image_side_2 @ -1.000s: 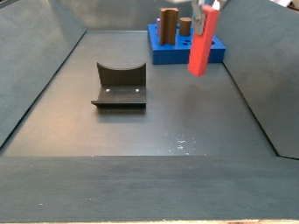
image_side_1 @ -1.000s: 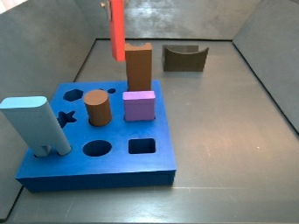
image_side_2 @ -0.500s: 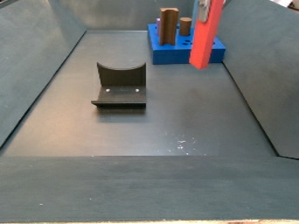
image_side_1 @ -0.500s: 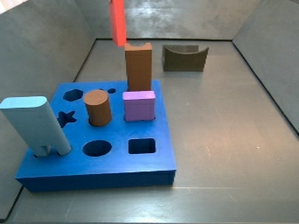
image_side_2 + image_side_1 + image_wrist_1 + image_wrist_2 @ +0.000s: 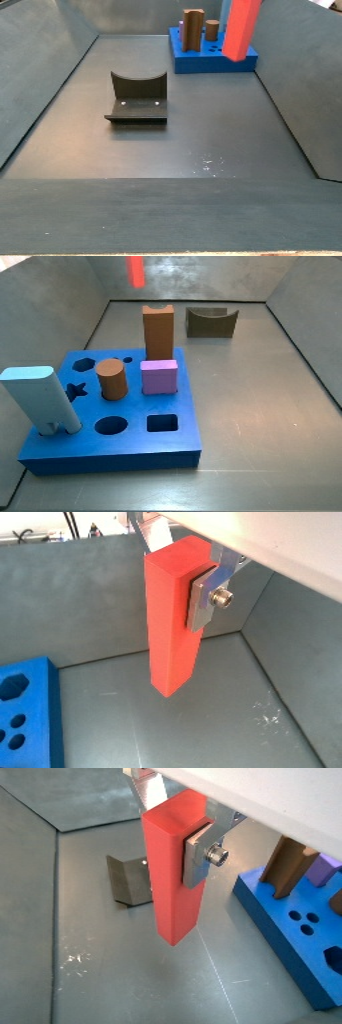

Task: Pick up the rectangle object. Move up. Move to above the board. Insert the rectangle object.
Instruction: Move to above the board.

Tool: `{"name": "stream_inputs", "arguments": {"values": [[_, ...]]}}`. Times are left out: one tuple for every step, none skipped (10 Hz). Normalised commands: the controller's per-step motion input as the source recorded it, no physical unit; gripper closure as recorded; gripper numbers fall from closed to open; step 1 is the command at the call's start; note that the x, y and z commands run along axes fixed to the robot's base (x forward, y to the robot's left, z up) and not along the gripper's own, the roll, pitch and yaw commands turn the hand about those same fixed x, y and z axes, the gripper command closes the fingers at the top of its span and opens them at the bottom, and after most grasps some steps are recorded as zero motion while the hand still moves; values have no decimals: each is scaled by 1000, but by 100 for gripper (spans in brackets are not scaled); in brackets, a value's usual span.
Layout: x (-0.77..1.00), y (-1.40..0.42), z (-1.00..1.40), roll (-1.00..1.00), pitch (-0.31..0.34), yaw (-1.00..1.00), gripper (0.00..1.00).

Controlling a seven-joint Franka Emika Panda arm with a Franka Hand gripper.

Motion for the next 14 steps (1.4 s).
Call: {"name": "stream_inputs", "arguments": {"values": [[-2, 117, 1000, 17, 73, -31, 100], [-1, 80, 830, 18, 69, -30, 100], [2, 56, 697, 16, 70, -31, 100], [1, 46, 608, 15, 72, -31, 100], [2, 33, 386, 11, 70, -34, 100], [1, 29, 300, 10, 69, -36, 100], [300, -1000, 61, -34, 93, -1000, 100], [302, -1000, 35, -34, 90, -1000, 100], [322, -1000, 37, -44, 120, -1000, 100], [329, -1000, 37, -82, 148, -1000, 100], [332, -1000, 39, -86, 183, -1000, 100], [339, -1000, 43, -76, 230, -893, 100], [349, -1000, 46, -74, 224, -639, 100], [358, -1000, 48, -68, 213, -475, 100]]}}
